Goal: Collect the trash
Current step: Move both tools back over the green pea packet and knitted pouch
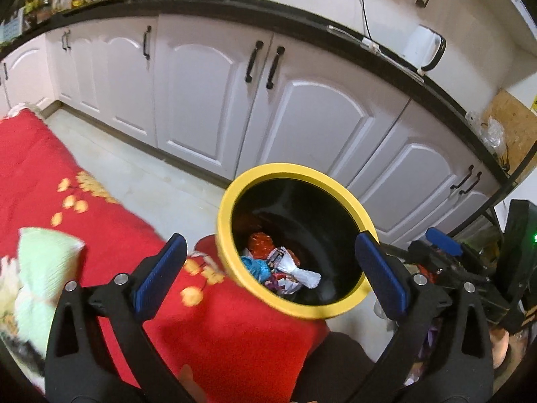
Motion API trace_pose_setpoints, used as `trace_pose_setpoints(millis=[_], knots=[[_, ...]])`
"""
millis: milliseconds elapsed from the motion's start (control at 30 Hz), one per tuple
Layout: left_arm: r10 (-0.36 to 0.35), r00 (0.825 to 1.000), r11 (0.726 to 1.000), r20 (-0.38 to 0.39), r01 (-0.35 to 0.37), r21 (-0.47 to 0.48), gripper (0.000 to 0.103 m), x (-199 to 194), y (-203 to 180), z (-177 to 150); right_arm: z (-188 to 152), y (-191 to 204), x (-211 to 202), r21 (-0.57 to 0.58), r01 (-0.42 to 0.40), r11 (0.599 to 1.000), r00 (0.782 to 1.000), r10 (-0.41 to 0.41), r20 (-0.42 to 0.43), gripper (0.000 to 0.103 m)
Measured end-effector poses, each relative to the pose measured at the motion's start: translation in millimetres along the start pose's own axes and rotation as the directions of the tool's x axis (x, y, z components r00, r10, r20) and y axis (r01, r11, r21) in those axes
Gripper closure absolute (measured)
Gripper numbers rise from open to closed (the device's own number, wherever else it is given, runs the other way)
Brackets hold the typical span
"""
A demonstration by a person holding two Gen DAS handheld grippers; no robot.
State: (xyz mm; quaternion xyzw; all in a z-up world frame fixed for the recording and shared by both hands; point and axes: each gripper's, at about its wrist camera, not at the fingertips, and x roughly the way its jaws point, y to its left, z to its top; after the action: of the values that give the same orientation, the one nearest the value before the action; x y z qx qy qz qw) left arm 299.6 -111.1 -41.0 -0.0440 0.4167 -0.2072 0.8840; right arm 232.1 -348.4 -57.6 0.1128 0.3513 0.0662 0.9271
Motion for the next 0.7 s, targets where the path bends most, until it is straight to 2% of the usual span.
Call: trace_pose_setpoints(millis=[333,700], knots=[[0.065,0.992,0.997,0.107,-0.06,-0.054,0.011,-73,34,-21,11,65,-37,-0.096,-0.078,0.992,0.993,0.086,0.084,0.008],[0.194,0.966,0.971,0.17,-0.165,-0.173,0.011,-139,97,-52,16,142,-37,-0.221,-0.192,0.956,0.976,0.211,0.063,0.007]])
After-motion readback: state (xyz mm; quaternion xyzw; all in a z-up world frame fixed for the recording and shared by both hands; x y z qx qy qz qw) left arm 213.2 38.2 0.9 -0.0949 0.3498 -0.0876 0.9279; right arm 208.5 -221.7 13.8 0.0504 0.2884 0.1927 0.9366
